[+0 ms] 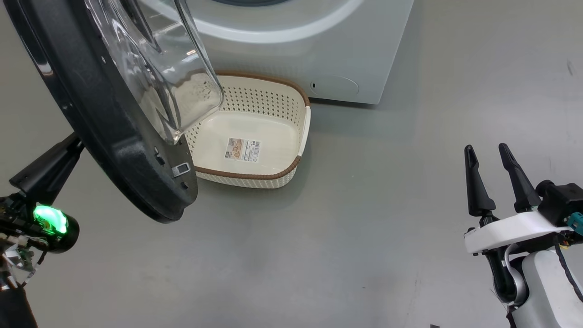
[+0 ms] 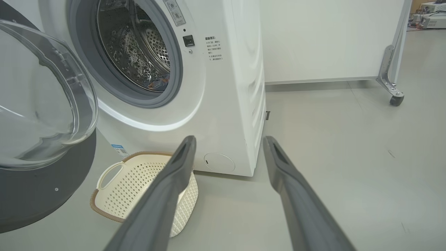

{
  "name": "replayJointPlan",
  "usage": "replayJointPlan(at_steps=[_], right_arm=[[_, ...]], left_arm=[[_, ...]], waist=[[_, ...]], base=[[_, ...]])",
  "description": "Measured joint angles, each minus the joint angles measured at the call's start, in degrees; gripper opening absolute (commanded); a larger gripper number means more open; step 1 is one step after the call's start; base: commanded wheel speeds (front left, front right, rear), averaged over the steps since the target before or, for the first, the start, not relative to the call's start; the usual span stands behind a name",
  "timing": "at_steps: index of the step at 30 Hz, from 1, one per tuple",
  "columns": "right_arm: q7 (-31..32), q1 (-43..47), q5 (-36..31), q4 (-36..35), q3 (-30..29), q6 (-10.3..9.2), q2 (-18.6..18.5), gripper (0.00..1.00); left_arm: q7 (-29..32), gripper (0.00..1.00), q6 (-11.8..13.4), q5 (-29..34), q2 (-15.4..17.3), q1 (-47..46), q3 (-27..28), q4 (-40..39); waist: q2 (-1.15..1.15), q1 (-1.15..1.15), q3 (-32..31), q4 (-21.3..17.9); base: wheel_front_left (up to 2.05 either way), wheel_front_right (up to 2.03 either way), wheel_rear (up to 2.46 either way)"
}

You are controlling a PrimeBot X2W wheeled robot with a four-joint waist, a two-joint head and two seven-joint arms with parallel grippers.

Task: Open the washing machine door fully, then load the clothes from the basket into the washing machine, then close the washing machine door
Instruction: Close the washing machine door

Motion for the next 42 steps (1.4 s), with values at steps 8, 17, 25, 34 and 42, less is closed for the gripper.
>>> replayJointPlan(at_steps=[8, 17, 25, 34, 42], right_arm=[[0.00, -0.16, 0.00, 0.07, -1.26, 0.00, 0.13, 1.00], [0.00, -0.84, 0.00, 0.24, -1.66, 0.00, 0.85, 1.00], [0.00, -0.82, 0.00, 0.37, -2.35, 0.00, 0.99, 1.00], [0.00, -0.78, 0.00, 0.34, -3.03, 0.00, 1.13, 1.00], [0.00, -0.79, 0.00, 0.20, -2.92, 0.00, 1.15, 1.00]], left_arm=[[-1.35, 0.00, -1.83, -0.30, -2.24, -0.24, -1.54, -0.65], [-4.02, 0.00, -4.05, -0.30, -3.69, -2.43, -3.57, -0.68], [-6.20, 0.00, -5.37, -0.23, -4.28, -3.66, -6.82, 0.03], [-9.87, 0.00, -6.66, 1.10, -4.67, -6.19, -10.24, 1.70], [-14.79, 0.00, -7.60, 0.94, -4.75, -8.74, -12.24, 3.75]], waist=[[0.00, 0.00, 0.36, -3.05], [0.00, 0.00, 0.63, -6.22], [0.00, 0.00, 0.72, -8.62], [0.00, 0.00, 1.37, -10.94], [0.00, 0.00, 2.79, -12.67]], base=[[0.00, 0.00, 0.00], [0.00, 0.00, 0.00], [0.00, 0.00, 0.00], [0.00, 0.00, 0.00], [0.00, 0.00, 0.00]])
